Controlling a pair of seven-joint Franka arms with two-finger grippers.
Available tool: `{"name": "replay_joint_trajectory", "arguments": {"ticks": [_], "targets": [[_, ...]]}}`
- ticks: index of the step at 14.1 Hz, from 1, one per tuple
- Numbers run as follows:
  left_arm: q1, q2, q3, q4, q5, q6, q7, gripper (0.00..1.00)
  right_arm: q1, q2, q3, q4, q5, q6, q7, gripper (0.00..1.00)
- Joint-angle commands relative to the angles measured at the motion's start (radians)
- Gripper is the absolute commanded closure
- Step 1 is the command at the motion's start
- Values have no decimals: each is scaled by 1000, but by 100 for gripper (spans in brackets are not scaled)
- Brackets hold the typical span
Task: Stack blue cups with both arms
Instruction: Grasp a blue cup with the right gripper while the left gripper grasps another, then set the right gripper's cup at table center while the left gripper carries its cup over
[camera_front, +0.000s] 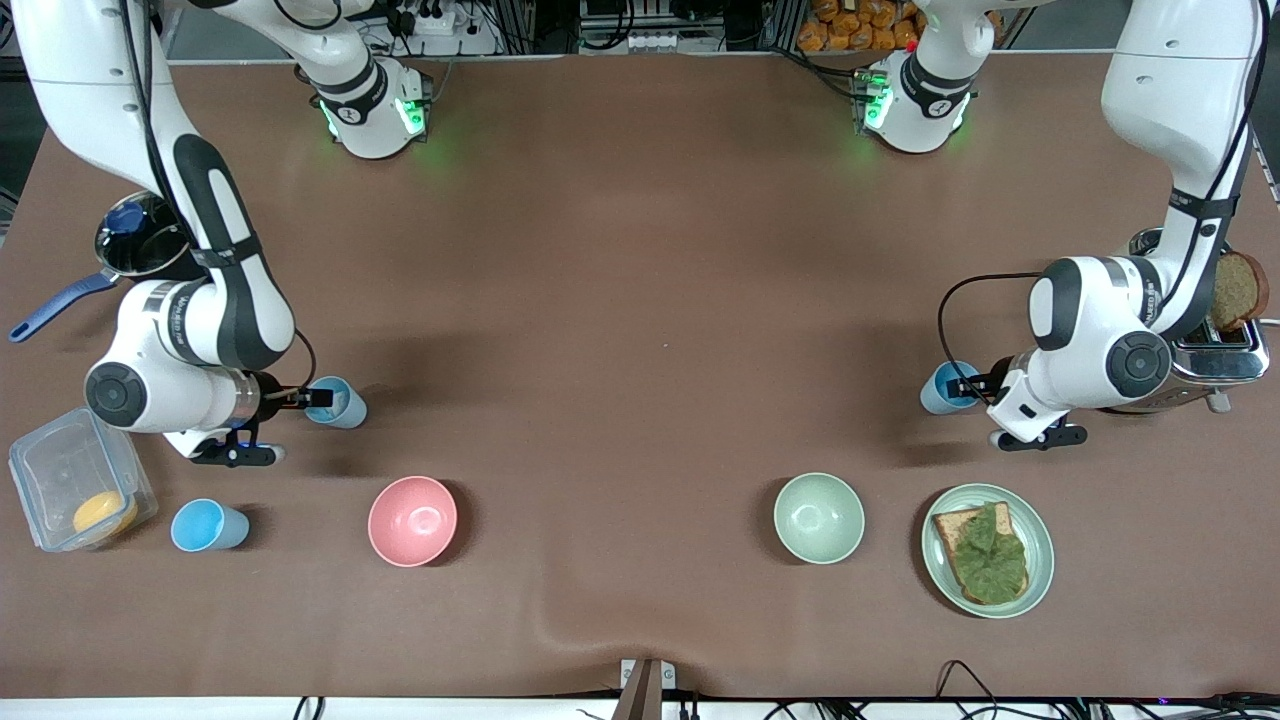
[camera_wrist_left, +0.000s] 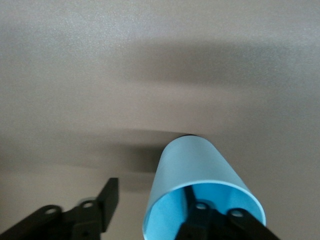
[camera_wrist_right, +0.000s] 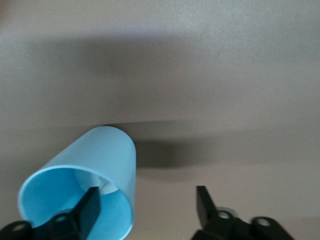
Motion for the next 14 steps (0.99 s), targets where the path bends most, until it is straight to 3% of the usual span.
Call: {"name": "replay_joint_trajectory", "arguments": {"ticks": [1,7,12,14], "targets": [[1,-2,-3,3,15,9,-21,100,-14,13,8,24,17,-13,-15,100],[9,-45,-3,3,15,-10,-21,100,-8,7,9,51,17,-45,-12,100],[12,-74,-3,4,14,-21,-21,100,18,-4,12,176,22,-280,1,100],[23,-95,-1,4,12,-22,-23,100,44,-19,11,223,81,-393,8,100]]}}
